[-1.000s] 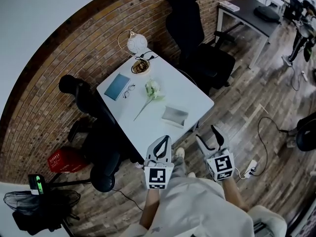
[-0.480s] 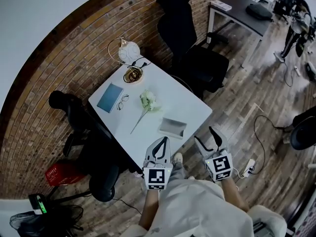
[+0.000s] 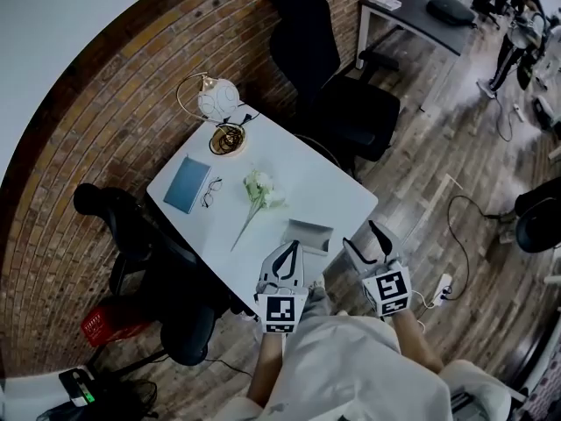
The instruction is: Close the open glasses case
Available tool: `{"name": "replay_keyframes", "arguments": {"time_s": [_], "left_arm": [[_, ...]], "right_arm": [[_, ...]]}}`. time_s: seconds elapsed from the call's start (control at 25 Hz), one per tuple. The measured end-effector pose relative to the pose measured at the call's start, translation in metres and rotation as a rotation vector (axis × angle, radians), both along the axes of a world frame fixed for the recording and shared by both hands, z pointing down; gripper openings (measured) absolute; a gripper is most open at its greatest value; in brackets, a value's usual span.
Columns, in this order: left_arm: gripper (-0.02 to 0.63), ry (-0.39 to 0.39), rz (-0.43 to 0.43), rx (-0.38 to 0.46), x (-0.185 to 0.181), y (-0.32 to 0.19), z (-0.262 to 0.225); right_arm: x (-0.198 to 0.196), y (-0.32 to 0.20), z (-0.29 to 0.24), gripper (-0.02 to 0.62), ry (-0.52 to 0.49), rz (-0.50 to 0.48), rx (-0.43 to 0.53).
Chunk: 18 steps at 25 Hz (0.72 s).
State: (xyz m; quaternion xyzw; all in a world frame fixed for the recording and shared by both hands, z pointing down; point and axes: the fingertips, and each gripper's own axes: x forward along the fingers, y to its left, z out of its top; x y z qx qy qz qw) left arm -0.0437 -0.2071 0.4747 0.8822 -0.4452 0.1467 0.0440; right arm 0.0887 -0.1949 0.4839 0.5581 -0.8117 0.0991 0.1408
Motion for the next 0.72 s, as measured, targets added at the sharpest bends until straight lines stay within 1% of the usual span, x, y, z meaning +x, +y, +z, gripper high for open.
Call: {"name": "replay_keyframes", "arguments": {"time_s": [0.44, 0.72], "left_arm": [[0.005, 0.010, 0.061, -0.092, -0.002, -0.021, 0.052], [0.005, 0.001, 0.085, -0.141, 0.003, -0.028, 0.076]], "right_arm": [[-0.027, -0.024, 0.045, 0.287, 0.021, 0.006, -0.103], [-0.030, -0.034, 0.069, 0.287, 0.050, 0.001, -0.149]]}}
